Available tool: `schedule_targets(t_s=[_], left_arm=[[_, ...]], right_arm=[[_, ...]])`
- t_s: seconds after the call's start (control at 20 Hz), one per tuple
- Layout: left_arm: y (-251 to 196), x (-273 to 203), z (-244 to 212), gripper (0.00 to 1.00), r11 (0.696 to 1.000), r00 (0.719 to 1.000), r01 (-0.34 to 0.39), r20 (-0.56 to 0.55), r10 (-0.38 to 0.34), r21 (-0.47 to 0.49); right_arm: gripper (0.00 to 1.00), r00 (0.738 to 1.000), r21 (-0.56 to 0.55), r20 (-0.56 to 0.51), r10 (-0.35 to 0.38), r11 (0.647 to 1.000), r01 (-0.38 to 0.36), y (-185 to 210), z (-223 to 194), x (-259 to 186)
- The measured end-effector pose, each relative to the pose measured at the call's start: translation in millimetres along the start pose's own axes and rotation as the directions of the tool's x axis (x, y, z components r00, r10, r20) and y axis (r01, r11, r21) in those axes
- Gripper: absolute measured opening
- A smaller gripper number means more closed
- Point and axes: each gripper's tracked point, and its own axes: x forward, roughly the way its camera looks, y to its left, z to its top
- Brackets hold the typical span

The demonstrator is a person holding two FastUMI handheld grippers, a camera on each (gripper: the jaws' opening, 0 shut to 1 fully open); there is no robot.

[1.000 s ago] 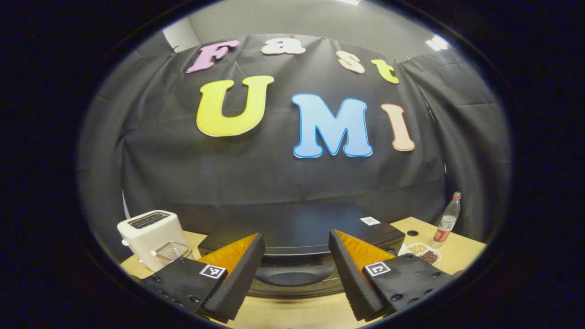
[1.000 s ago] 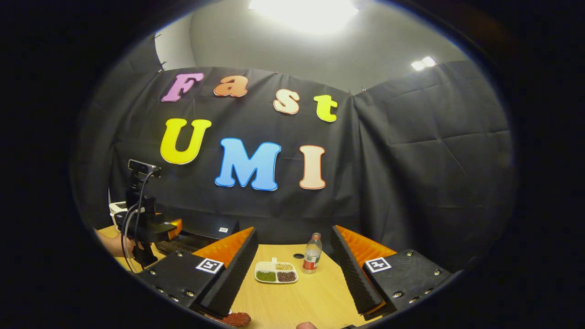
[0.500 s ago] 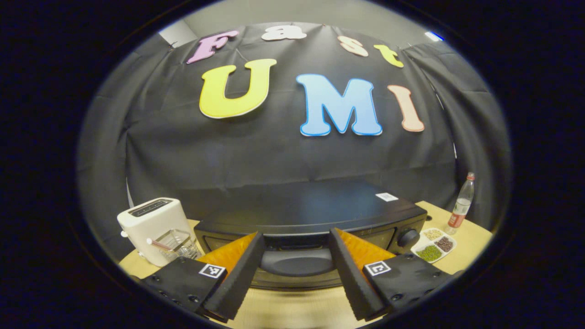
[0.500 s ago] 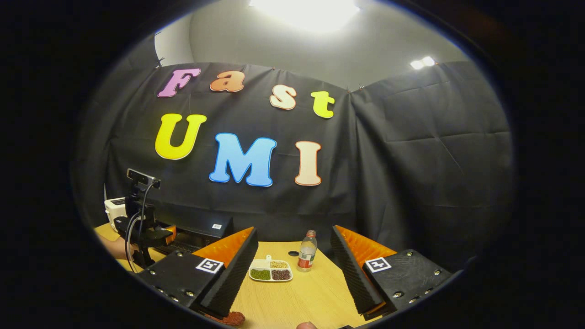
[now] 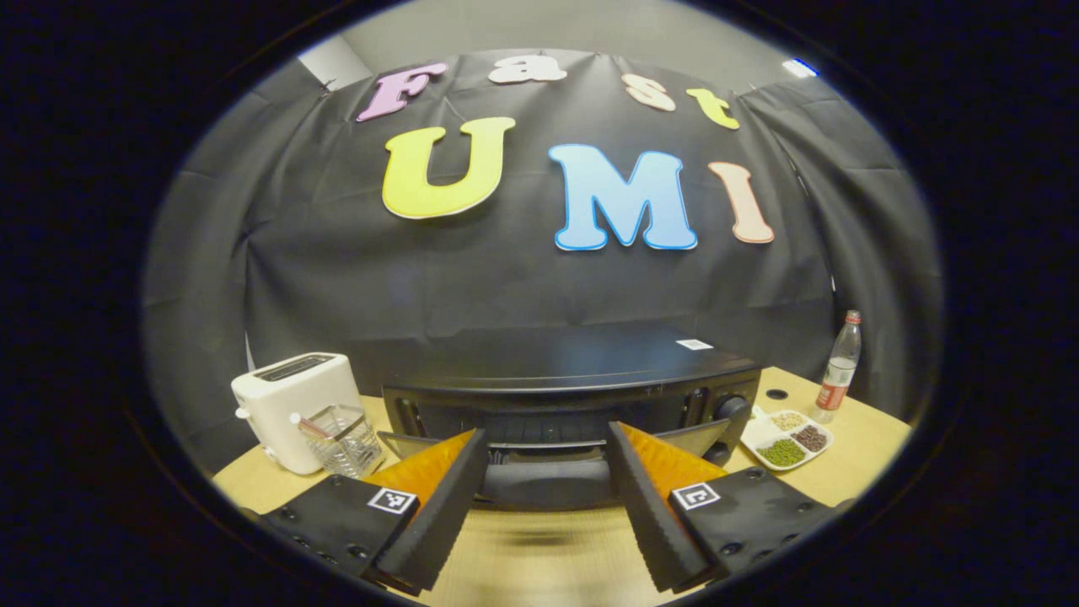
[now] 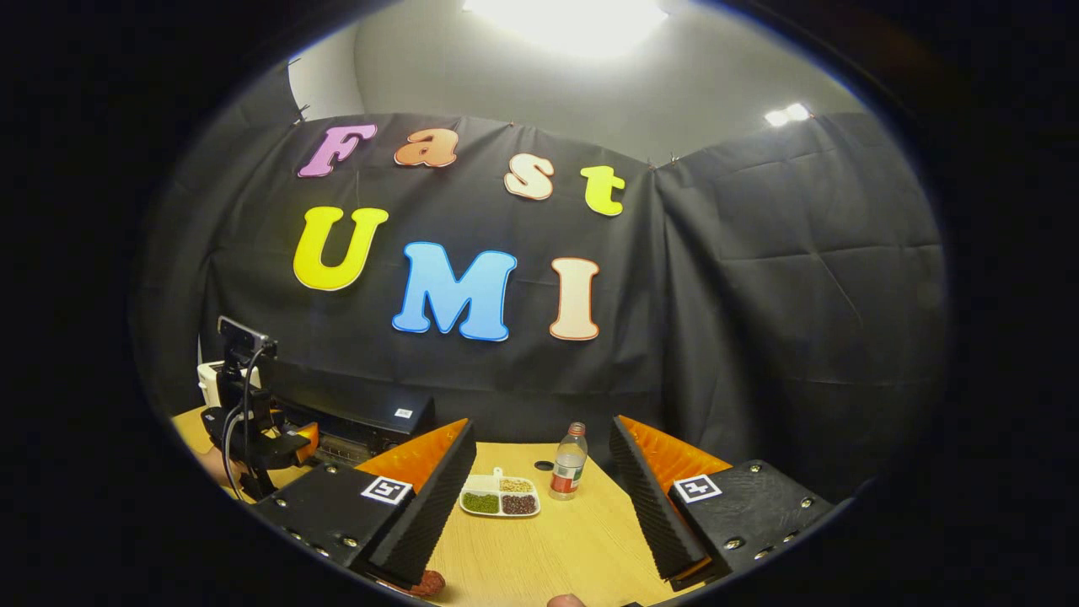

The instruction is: Open the electric oven with the left hand, put the food in, and close the electric oven.

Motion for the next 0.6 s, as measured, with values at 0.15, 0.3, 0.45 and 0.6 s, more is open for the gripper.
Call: schedule_targets(t_s=[0.15,0.3,0.45,0.6], left_arm=[[-0.7,-14.7,-12.4,0.98,1.000,1.000,0.004,-0.020,-0.004,-0.009],[-1.4,-30.5,-28.5,0.98,1.000,0.999,0.002,-0.048,-0.003,-0.012],[-7.0,-42.6,-51.8,0.99,1.000,0.996,0.003,-0.090,-0.002,0.009],[-6.5,-52.9,-75.0,0.91,1.000,0.990,0.001,-0.139,0.000,0.003]], right_arm=[[0.97,1.000,-0.012,0.006,0.029,1.000,-0.029,6.7,1.1,-1.0],[0.97,0.999,-0.023,0.005,0.053,0.998,-0.053,10.2,-1.0,-3.7],[0.97,0.997,-0.027,-0.007,0.078,0.997,-0.078,12.9,-3.8,-7.9],[0.97,0.995,-0.039,-0.016,0.095,0.995,-0.095,13.0,-6.8,-10.8]])
